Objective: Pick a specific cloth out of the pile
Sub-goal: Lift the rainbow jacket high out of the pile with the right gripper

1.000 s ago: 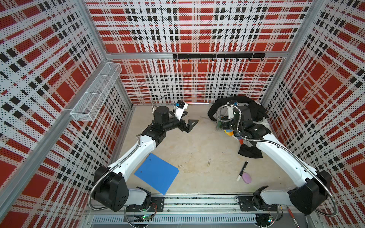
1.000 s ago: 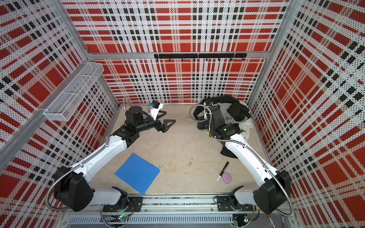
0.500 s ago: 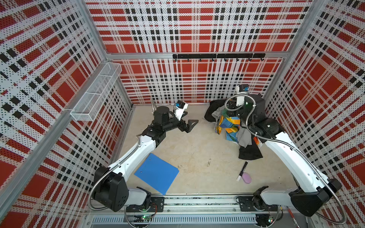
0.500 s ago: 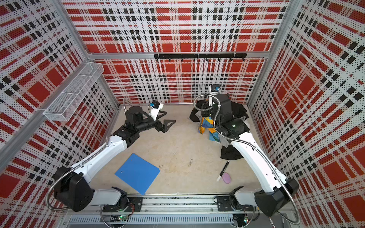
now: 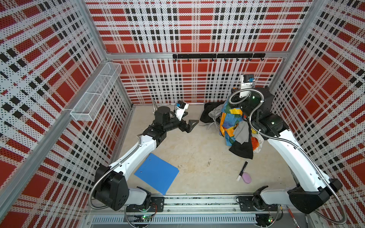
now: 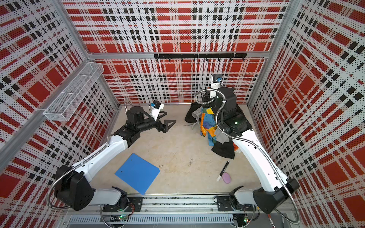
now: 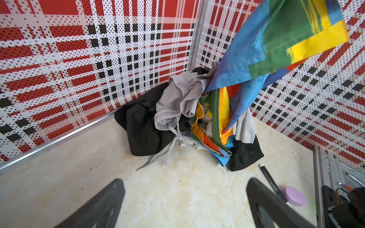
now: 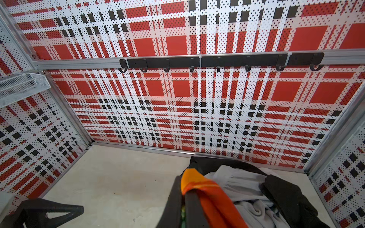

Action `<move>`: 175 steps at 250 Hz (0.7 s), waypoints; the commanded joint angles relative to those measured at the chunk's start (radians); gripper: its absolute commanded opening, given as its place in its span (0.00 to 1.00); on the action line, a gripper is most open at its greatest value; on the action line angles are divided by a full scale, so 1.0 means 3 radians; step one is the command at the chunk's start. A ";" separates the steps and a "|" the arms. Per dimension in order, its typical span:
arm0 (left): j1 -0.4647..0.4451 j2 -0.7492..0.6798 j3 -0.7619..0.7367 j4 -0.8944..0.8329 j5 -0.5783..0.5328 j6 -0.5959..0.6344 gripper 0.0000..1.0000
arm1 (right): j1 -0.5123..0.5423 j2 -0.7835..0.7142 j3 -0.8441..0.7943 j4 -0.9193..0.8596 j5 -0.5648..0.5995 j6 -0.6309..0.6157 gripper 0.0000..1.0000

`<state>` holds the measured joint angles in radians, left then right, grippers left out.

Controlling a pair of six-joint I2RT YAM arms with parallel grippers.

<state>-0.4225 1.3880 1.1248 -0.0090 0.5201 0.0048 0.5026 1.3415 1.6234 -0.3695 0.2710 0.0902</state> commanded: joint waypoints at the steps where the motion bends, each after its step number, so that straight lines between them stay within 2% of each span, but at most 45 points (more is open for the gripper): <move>1: -0.0033 0.0026 0.0085 0.0031 0.0000 -0.0011 0.99 | 0.0022 -0.0136 0.0214 0.0778 0.0032 -0.0175 0.00; 64: -0.0100 0.0055 0.0091 0.0015 -0.0012 -0.0002 0.99 | -0.0087 -0.0107 0.0228 0.0950 0.0473 -0.0235 0.00; 175: -0.0159 0.0105 0.0094 -0.0010 -0.0077 0.0030 0.99 | -0.0172 -0.0163 0.0021 0.1904 0.0417 -0.0525 0.00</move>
<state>-0.4610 1.4063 1.1248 -0.0101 0.5098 0.0055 0.4492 1.3411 1.6073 -0.1001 0.4068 -0.0177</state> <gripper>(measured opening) 0.992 0.051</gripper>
